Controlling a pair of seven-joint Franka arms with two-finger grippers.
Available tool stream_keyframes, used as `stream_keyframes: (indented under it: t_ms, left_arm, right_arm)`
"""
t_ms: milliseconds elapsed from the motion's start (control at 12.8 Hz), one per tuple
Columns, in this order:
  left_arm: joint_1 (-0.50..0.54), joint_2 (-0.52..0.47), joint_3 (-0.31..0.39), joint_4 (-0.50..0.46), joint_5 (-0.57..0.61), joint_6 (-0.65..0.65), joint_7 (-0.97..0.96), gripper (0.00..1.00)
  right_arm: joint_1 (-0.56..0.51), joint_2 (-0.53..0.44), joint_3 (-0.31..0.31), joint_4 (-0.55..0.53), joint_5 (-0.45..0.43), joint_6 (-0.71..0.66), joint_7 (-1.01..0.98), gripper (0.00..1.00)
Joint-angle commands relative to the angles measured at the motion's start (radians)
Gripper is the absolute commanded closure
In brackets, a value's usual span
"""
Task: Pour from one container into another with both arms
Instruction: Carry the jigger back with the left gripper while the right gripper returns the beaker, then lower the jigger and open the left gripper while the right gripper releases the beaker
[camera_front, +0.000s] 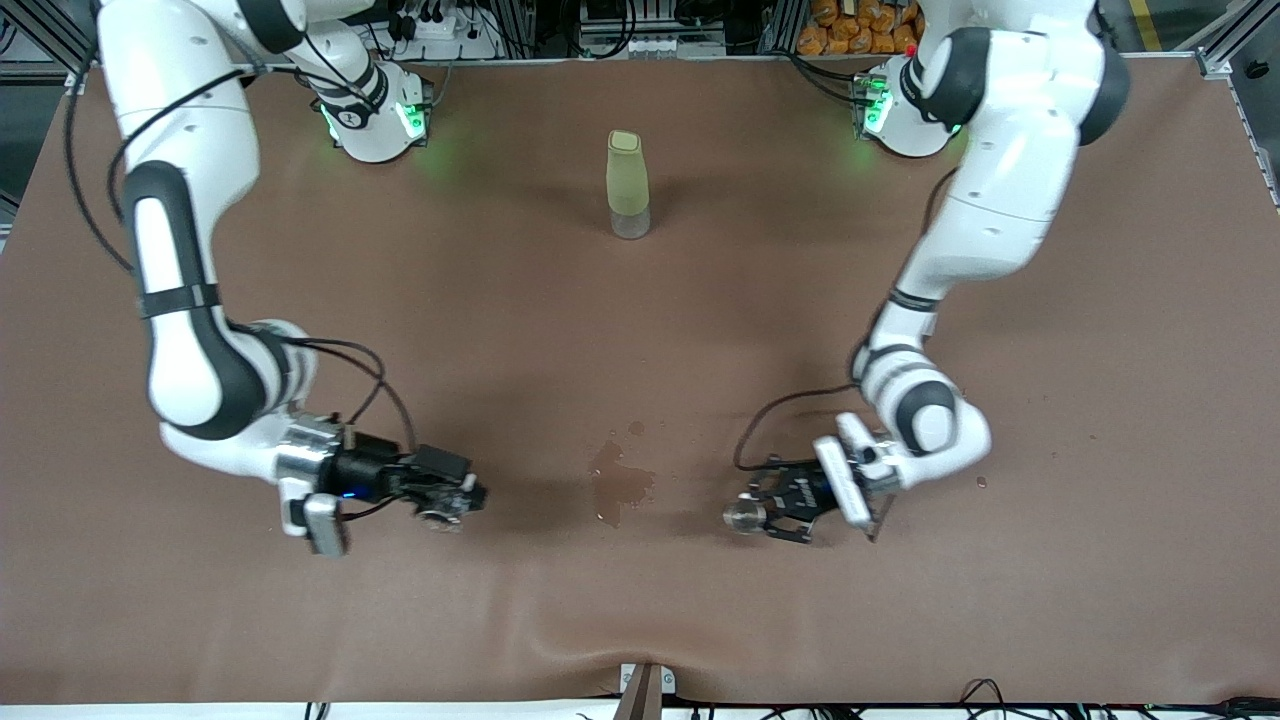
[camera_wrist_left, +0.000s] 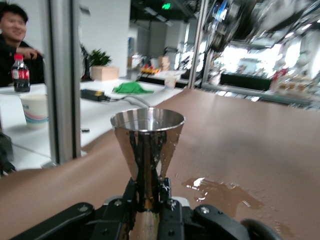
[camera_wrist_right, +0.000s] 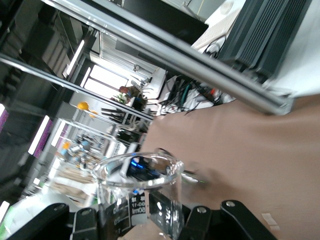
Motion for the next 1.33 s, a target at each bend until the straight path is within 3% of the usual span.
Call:
stream_keyframes:
  t_ms: [0, 235, 626, 782, 1252]
  left_arm:
    - [0.138, -0.065, -0.017, -0.050, 0.158, -0.156, -0.053, 1.00]
    - [0.308, -0.067, -0.016, -0.053, 0.385, -0.360, -0.073, 1.00]
    - [0.552, -0.067, -0.017, -0.052, 0.638, -0.590, -0.021, 1.00]
    - [0.601, -0.036, -0.017, -0.052, 0.661, -0.609, 0.117, 1.00]
    - [0.606, -0.001, -0.017, -0.107, 0.652, -0.643, 0.356, 1.00]
  right_arm:
    - [-0.132, 0.005, 0.019, -0.013, -0.117, -0.109, -0.173, 1.00]
    - [-0.277, 0.036, 0.019, -0.011, -0.283, -0.172, -0.400, 1.00]
    - [-0.458, 0.149, 0.019, -0.011, -0.336, -0.190, -0.888, 1.00]
    - [-0.511, 0.186, 0.019, -0.011, -0.333, -0.198, -1.066, 1.00]
    - [-0.586, 0.251, 0.019, -0.001, -0.331, -0.192, -1.430, 1.00]
